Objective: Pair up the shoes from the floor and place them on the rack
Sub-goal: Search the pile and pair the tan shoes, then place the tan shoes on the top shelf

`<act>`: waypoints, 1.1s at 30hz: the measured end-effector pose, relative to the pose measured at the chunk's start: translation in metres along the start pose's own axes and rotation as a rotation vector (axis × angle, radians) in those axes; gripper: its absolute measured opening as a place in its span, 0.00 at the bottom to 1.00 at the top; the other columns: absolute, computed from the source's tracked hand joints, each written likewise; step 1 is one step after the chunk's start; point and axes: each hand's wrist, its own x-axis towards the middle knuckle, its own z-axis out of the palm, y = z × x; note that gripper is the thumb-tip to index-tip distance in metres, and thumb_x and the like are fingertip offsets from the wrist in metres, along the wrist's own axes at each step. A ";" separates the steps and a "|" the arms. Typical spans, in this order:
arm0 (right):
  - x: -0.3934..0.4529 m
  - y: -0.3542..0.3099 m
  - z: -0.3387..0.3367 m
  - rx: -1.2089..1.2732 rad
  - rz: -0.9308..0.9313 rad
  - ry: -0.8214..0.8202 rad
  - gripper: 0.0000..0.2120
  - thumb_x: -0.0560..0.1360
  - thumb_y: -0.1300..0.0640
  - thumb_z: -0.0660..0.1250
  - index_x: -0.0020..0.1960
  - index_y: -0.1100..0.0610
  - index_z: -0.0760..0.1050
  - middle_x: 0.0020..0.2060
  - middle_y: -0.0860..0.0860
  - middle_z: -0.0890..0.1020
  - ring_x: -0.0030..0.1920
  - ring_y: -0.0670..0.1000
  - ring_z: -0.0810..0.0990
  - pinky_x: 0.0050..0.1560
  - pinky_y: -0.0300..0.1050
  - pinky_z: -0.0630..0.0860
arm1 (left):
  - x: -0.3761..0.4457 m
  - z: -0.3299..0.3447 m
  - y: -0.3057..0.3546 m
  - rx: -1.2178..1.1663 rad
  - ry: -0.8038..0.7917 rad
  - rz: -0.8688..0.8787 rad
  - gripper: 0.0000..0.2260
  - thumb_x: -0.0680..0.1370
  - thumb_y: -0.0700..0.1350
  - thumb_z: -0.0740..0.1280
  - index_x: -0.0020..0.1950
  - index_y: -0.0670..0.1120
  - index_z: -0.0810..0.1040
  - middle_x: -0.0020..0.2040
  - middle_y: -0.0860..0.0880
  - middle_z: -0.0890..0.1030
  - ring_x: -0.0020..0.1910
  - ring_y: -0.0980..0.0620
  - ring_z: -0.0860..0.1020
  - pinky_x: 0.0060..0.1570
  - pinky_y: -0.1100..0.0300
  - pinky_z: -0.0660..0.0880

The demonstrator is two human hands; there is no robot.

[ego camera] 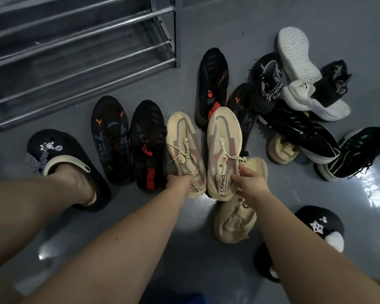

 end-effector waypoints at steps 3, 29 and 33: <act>0.001 -0.001 -0.002 -0.006 0.001 -0.008 0.20 0.77 0.70 0.60 0.67 0.55 0.73 0.41 0.47 0.80 0.39 0.46 0.78 0.38 0.40 0.73 | -0.027 -0.008 0.010 0.041 -0.027 0.015 0.28 0.67 0.49 0.75 0.63 0.39 0.74 0.58 0.42 0.80 0.57 0.43 0.78 0.61 0.54 0.74; -0.136 -0.082 0.015 -0.063 -0.228 -0.183 0.20 0.78 0.67 0.62 0.68 0.55 0.71 0.40 0.50 0.80 0.37 0.49 0.77 0.37 0.45 0.75 | -0.172 -0.111 0.097 0.014 -0.370 0.265 0.12 0.80 0.41 0.61 0.61 0.38 0.74 0.45 0.45 0.81 0.43 0.51 0.79 0.45 0.57 0.76; -0.172 -0.114 0.029 -0.128 -0.324 -0.226 0.21 0.77 0.66 0.63 0.68 0.55 0.72 0.45 0.53 0.82 0.41 0.51 0.80 0.36 0.44 0.74 | -0.210 -0.154 0.136 0.047 -0.387 0.352 0.09 0.80 0.42 0.60 0.54 0.40 0.77 0.44 0.47 0.81 0.43 0.53 0.79 0.42 0.60 0.77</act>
